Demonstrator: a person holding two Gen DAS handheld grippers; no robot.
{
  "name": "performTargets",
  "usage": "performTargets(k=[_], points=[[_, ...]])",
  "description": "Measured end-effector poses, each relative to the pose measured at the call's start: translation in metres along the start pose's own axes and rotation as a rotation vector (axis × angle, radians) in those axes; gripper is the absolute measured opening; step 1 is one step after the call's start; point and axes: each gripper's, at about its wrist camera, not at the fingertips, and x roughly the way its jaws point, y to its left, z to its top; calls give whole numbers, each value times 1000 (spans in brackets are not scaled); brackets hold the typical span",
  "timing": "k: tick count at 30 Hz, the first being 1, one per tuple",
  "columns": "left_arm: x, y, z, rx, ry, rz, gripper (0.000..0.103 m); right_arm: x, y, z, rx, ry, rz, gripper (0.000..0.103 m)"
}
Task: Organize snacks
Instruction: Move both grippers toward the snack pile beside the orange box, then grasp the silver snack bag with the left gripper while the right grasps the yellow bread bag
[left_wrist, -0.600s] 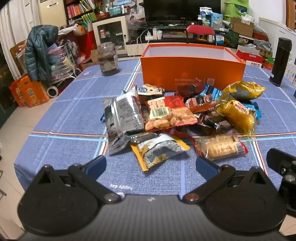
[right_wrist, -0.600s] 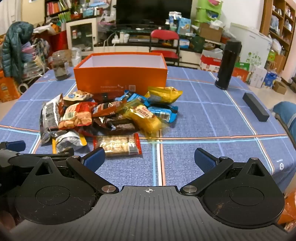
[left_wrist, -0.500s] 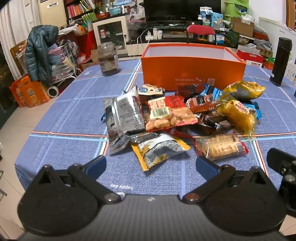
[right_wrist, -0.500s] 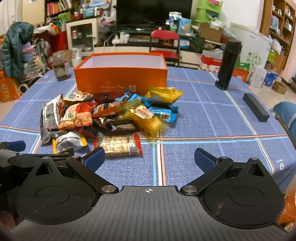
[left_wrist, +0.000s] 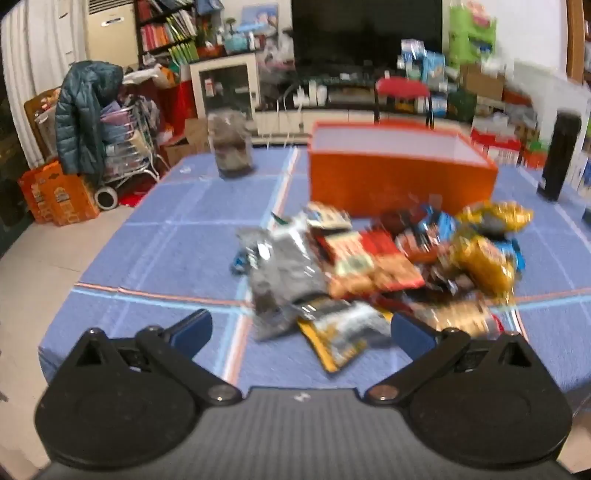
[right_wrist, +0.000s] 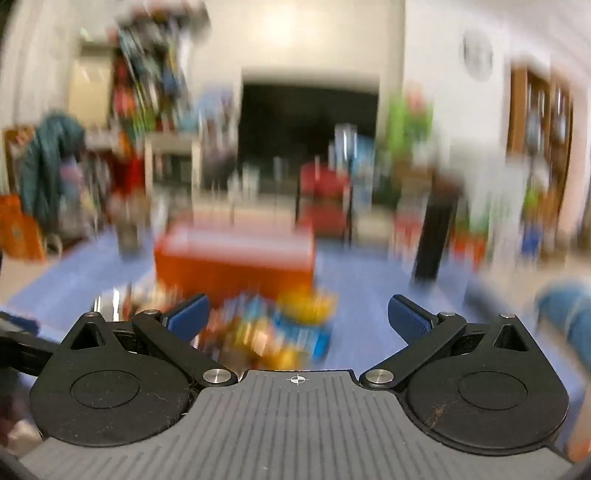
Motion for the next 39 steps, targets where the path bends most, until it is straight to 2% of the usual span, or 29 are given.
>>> performTargets(k=[2, 3, 4, 7, 12, 16, 20, 23, 27, 32, 36, 39], points=[[1, 20, 4, -29, -14, -12, 103, -10, -8, -13, -56, -136, 10, 96], [3, 26, 7, -27, -12, -10, 103, -10, -12, -20, -78, -180, 45, 96], [6, 31, 10, -19, -12, -10, 103, -6, -14, -21, -98, -167, 77, 96], [14, 40, 16, 6, 0, -22, 103, 17, -12, -24, -129, -37, 153, 96], [32, 45, 22, 13, 20, -53, 103, 53, -8, -31, -185, 24, 279, 95], [53, 41, 25, 14, 47, -23, 103, 75, 11, -35, -247, 26, 293, 95], [73, 35, 27, -24, 82, 44, 103, 85, 23, -32, -269, 3, 301, 96], [81, 35, 31, -61, 108, 43, 103, 99, 32, -34, -255, 5, 314, 96], [83, 36, 38, -107, 88, 79, 103, 107, 42, -35, -239, -9, 333, 96], [88, 34, 39, -108, 109, 132, 103, 101, 45, -44, -229, -96, 326, 96], [92, 36, 36, -106, 130, 139, 103, 124, 50, -46, -177, 11, 342, 96], [94, 40, 35, -118, 142, 138, 103, 137, 51, -42, -158, 66, 311, 96]])
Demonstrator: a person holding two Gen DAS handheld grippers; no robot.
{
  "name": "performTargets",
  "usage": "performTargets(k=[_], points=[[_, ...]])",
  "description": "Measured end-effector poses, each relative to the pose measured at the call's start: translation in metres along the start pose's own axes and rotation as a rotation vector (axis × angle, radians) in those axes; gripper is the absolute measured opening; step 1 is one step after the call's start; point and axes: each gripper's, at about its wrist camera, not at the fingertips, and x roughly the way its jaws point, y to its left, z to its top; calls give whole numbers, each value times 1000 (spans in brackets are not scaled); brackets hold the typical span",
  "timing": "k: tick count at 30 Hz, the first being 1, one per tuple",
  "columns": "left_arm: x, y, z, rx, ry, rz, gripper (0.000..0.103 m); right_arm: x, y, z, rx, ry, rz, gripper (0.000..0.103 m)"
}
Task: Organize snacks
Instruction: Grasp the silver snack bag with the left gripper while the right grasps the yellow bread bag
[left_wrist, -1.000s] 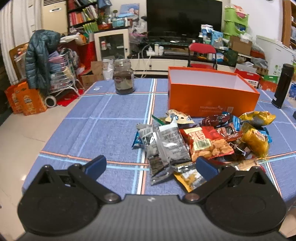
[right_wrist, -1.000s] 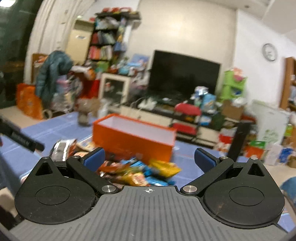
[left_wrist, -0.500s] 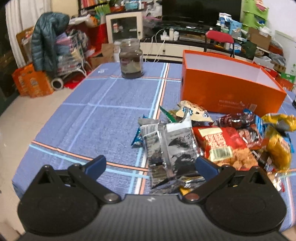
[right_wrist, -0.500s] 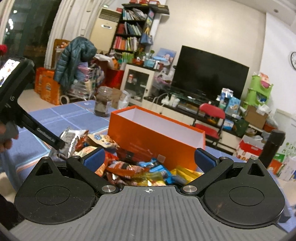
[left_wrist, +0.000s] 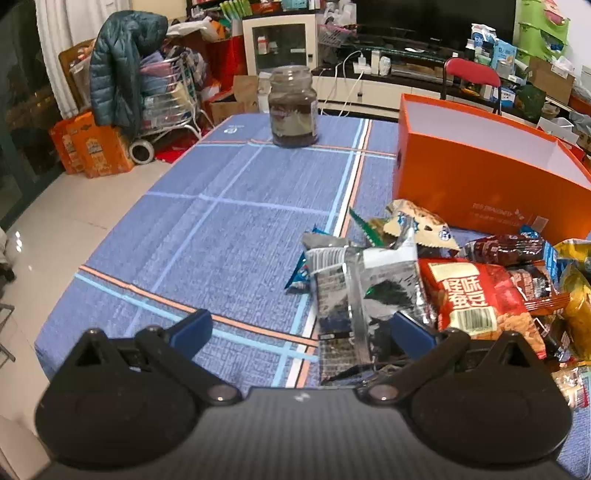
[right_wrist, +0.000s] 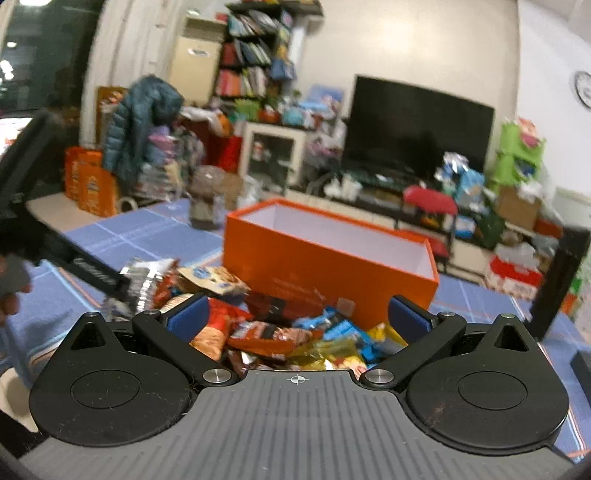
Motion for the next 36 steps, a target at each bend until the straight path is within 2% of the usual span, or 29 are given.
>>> performTargets(k=[7, 13, 19, 36], points=[[-1, -4, 1, 0, 3, -2, 103, 25, -7, 3, 77, 169, -60, 96], [1, -7, 0, -7, 7, 2, 103, 35, -21, -6, 119, 276, -92, 96], [1, -10, 0, -17, 10, 2, 103, 40, -29, -10, 135, 328, -99, 96], [-1, -9, -2, -22, 21, 12, 103, 44, -26, -10, 117, 371, -101, 96]])
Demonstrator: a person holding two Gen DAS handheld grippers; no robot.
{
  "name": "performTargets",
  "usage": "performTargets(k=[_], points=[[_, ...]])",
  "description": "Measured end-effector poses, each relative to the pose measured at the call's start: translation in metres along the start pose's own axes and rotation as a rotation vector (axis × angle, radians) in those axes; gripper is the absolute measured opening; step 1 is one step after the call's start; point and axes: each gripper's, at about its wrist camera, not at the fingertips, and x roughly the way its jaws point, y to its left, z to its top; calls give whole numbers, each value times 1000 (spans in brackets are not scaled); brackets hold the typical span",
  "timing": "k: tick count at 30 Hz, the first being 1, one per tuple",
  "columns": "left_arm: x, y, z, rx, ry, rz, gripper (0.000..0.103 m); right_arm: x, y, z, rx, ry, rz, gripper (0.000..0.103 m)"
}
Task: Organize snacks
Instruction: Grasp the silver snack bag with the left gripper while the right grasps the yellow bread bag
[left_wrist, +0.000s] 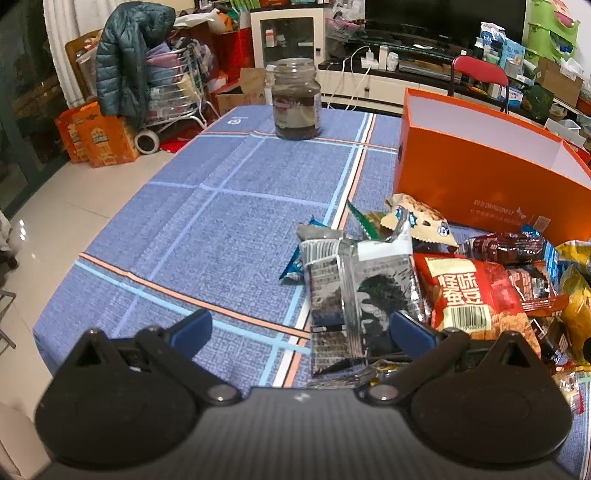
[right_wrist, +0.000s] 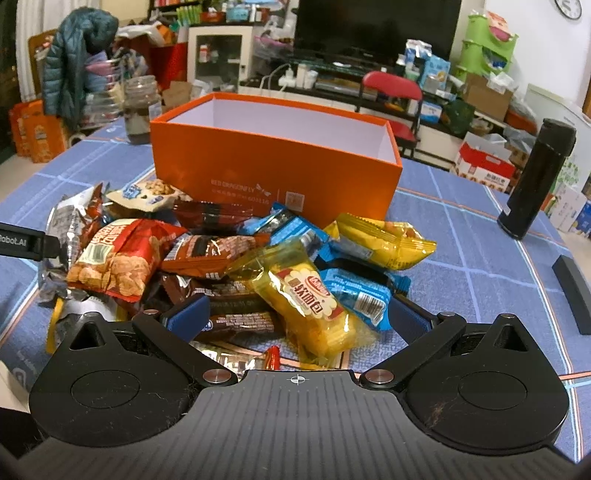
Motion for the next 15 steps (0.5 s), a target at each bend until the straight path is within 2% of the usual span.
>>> performTargets(k=[5, 7, 8, 10, 12, 14, 15], points=[[0, 0, 0, -1, 0, -1, 103, 1, -1, 0, -3, 1, 3, 96], [-1, 2, 1, -9, -4, -1, 103, -1, -2, 0, -26, -12, 29, 95], [-2, 4, 2, -16, -11, 0, 103, -5, -6, 1, -55, -40, 53, 95], [-5, 11, 2, -36, -32, -4, 103, -19, -16, -1, -153, -156, 95, 95], [-7, 18, 2, -52, -45, -13, 103, -27, -29, -12, -263, -250, 105, 95], [-6, 24, 1, -76, -47, -26, 103, -25, -41, -23, -307, -255, 113, 95], [-6, 27, 0, -89, -46, -37, 103, -21, -46, -25, -305, -241, 121, 90]])
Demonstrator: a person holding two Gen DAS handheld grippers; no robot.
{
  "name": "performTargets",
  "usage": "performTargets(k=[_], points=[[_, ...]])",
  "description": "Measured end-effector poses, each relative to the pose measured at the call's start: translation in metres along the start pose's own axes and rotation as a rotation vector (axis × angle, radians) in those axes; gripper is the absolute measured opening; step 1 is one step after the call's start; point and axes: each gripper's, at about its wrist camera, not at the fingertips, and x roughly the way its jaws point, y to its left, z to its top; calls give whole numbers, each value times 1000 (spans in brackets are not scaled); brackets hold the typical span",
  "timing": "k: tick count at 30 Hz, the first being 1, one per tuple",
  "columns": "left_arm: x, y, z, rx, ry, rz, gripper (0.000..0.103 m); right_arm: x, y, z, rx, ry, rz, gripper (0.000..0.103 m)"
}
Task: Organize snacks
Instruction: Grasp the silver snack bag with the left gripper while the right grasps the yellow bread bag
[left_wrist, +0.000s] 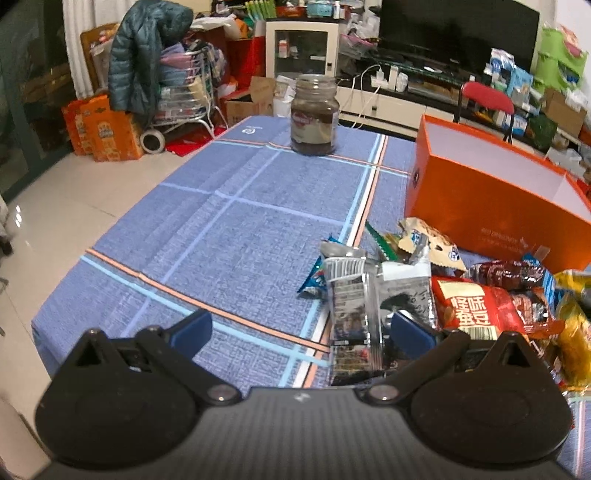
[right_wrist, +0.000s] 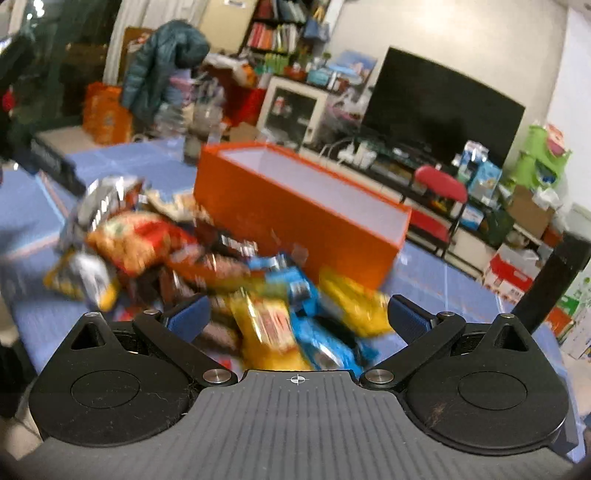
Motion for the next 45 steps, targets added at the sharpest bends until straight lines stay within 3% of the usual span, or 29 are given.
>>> performTargets(k=[3, 16, 23, 27, 29, 33, 40, 45], points=[[3, 4, -5, -23, 24, -37, 103, 11, -11, -5, 60, 38, 70, 77], [18, 14, -13, -50, 58, -78, 103, 53, -3, -2, 43, 89, 182, 71], [18, -1, -4, -83, 13, -144, 103, 62, -6, -3, 75, 99, 233, 71], [24, -13, -5, -46, 13, -175, 102, 66, -6, -5, 81, 109, 269, 70], [31, -15, -5, -57, 20, -184, 102, 69, -9, -6, 94, 121, 294, 64], [42, -15, -6, -89, 40, -215, 102, 75, -17, -10, 129, 137, 312, 63], [53, -16, -8, -98, 81, -270, 80, 81, -20, -10, 163, 160, 327, 61], [56, -14, -9, -100, 86, -291, 75, 84, -19, -9, 181, 170, 323, 61]])
